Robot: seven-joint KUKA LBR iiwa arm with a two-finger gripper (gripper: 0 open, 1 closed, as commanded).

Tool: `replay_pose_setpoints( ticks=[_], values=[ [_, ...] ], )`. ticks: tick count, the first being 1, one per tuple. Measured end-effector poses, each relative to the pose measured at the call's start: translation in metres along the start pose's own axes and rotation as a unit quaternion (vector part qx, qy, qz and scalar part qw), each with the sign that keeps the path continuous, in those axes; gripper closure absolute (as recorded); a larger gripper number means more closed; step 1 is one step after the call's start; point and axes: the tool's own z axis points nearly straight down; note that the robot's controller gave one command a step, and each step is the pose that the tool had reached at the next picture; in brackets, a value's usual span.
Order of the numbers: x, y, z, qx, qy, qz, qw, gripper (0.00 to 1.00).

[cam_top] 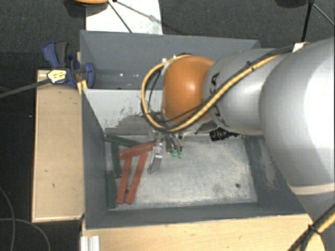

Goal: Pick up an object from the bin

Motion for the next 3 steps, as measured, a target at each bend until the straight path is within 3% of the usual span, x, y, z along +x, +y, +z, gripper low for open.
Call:
replay_pose_setpoints(
  ticks=[1, 2, 3],
  values=[
    [-0.017, -0.013, 0.049, 0.0, -0.0034, -0.164, 0.9864, 1.0],
    [-0.017, -0.013, 0.049, 0.0, -0.0034, -0.164, 0.9865, 1.0],
    [-0.007, -0.038, -0.137, 0.0, -0.005, -0.168, 0.9858, 1.0]
  ],
)
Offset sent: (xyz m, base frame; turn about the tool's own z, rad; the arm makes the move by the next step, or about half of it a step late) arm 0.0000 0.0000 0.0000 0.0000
